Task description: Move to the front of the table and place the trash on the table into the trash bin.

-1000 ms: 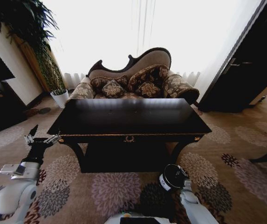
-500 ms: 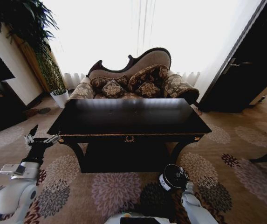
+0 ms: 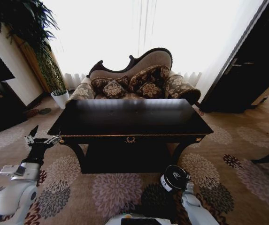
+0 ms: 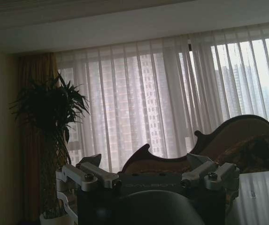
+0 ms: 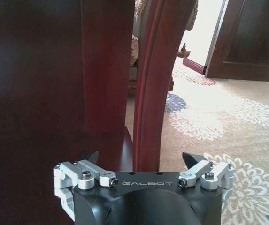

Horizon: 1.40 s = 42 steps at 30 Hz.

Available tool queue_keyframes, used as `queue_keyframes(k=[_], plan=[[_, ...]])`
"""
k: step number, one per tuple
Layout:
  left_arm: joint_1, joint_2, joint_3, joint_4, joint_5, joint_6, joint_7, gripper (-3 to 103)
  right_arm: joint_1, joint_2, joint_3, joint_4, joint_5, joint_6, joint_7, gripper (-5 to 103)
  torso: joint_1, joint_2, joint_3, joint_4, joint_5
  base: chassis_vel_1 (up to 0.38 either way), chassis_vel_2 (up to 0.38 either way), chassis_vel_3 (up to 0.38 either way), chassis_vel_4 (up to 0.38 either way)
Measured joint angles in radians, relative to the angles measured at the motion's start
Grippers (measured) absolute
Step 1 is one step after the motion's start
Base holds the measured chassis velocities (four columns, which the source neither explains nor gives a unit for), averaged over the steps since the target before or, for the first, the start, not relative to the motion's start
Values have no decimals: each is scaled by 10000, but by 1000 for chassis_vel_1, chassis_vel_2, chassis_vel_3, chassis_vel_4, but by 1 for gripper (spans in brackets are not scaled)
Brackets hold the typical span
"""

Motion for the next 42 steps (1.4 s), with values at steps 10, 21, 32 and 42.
queue_keyframes(k=[10, 21, 32, 42], plan=[[1, 0, 0, 0, 0, 0, 0, 100, -1764, 423, 499, 2289, -519, 433, -125, 100, 0, 1, 0, -2, 0, 0, 0, 0, 0], [0, 0, 0, 0, 0, 0, 0, 100, -3700, 954, 1478, 5259, -219, 904, -152, 100, 0, 3, 0, 0, -1, 0, 0, 0, 0], [0, 0, 0, 0, 0, 0, 0, 100, -5623, 1857, 2548, 8791, 421, 739, -82, 100, -1, 2, 0, -2, -1, 0, 0, 0, 0], [0, 0, 0, 0, 0, 0, 0, 100, -6337, 1921, 3506, 11220, 1047, 287, -36, 100, 0, 2, 0, 0, 1, 0, 0, 0, 0]])
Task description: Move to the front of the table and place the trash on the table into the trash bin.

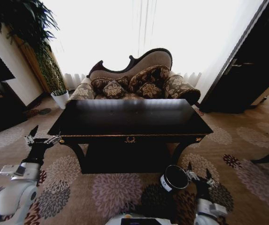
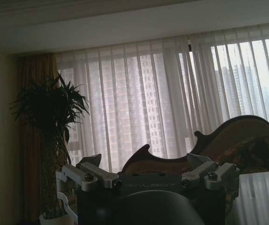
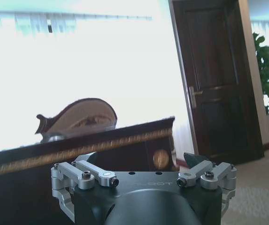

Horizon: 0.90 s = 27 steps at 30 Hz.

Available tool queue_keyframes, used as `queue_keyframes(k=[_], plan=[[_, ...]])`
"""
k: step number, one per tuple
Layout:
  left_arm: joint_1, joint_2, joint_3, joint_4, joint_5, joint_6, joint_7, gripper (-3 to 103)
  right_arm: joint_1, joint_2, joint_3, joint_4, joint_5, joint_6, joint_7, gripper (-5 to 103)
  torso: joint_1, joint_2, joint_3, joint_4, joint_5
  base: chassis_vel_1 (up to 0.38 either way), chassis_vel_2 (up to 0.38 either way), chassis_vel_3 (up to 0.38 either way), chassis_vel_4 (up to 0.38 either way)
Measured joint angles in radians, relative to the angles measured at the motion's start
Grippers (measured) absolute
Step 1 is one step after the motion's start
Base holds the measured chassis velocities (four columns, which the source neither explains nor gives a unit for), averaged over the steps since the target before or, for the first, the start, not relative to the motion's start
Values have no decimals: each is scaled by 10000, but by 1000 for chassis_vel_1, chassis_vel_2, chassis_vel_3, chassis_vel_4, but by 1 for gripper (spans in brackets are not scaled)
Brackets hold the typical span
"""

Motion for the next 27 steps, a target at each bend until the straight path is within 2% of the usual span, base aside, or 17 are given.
queue_keyframes(k=[7, 15, 18, 20, 21, 24, 27], plan=[[0, 0, 0, 0, 0, 1, 0, 100, -158, -410, 377, 1553, 643, -872, 107, 100, 0, -2, 1, 0, 0, 0, 0, 0, 0], [0, 0, 0, 0, 0, 0, 0, 100, 15, -1178, 424, 2561, 1060, -1418, -386, 100, 0, -2, 1, 0, 0, 0, 0, 0, 0], [1, 0, 0, 0, 0, 0, 0, 100, 235, -1638, 306, 2634, 1245, -1596, -616, 100, 0, -2, 1, 0, 0, 0, 0, 0, 0], [0, 0, 0, 0, 0, 0, 0, 100, 530, -2248, 23, 2488, 1295, -1659, -836, 100, 0, -2, 1, 0, -1, 0, 0, 0, 0], [0, 0, 0, 0, 0, 0, 0, 100, 530, -2248, 23, 2488, 1295, -1659, -836, 100, 0, -2, 1, 0, -1, 0, 0, 0, 0], [0, 0, 0, 0, 0, 0, 0, 100, 988, -3056, -324, 2273, 1214, -1706, -948, 100, 1, -2, 1, 2, 1, 0, 0, 0, 0], [0, 0, 0, -1, 0, 0, 0, 100, 1236, -3517, -388, 2279, 1314, -1810, -934, 100, 1, -3, 1, 2, 0, 0, 0, 0, 0]])
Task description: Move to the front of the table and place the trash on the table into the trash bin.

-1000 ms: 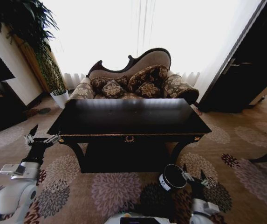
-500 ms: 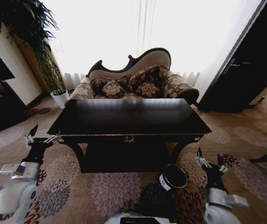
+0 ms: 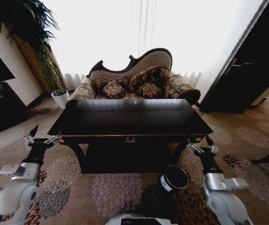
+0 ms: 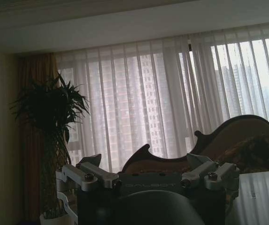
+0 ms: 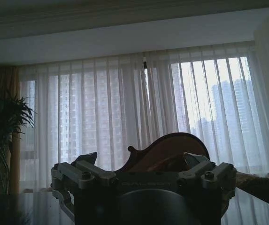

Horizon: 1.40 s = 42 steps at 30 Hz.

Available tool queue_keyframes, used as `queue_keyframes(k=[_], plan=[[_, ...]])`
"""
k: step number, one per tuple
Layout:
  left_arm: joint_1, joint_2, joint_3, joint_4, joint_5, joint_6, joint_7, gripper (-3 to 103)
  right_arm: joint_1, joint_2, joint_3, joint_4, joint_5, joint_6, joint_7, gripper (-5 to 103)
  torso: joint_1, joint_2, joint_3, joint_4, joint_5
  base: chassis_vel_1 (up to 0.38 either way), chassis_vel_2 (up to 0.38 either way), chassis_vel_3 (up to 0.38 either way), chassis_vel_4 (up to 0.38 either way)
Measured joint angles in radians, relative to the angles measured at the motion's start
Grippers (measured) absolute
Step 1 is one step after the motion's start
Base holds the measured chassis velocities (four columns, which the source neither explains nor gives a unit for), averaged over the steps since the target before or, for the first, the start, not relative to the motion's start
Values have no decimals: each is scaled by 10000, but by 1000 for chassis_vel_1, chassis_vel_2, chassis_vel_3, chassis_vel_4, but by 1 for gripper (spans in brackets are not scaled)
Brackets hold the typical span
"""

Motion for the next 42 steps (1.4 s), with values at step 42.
queue_keyframes(k=[42], plan=[[0, 0, 0, 0, 0, 0, 0, 100, -67, 162, -14, -17, 114, 105, 27, 100, -1, 1, -1, -1, 0, 0, 0, 0, 0]])
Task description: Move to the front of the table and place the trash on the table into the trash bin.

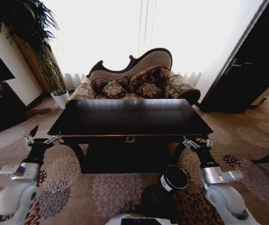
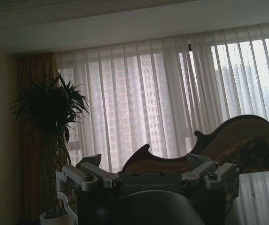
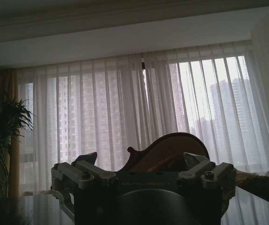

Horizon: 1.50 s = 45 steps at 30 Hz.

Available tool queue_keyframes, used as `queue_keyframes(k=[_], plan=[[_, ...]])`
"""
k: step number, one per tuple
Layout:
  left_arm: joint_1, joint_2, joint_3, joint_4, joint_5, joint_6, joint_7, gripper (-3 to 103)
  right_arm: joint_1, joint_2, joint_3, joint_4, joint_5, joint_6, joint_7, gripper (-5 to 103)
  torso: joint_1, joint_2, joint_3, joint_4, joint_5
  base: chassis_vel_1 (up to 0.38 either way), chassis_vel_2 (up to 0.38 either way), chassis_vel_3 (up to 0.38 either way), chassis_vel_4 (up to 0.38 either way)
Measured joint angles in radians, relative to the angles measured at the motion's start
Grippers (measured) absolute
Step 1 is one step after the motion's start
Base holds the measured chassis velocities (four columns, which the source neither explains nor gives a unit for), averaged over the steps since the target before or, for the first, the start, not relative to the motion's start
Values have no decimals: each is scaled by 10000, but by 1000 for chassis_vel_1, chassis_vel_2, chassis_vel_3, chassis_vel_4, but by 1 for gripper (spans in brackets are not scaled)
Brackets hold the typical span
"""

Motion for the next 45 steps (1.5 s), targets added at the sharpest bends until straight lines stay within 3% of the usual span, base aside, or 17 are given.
queue_keyframes(k=[45], plan=[[0, 0, 0, 0, 0, 0, 0, 100, -3, 2, 2, -3, -3, 2, 11, 100, -2, 2, -1, -1, 0, 95, -95, -99, 101]])
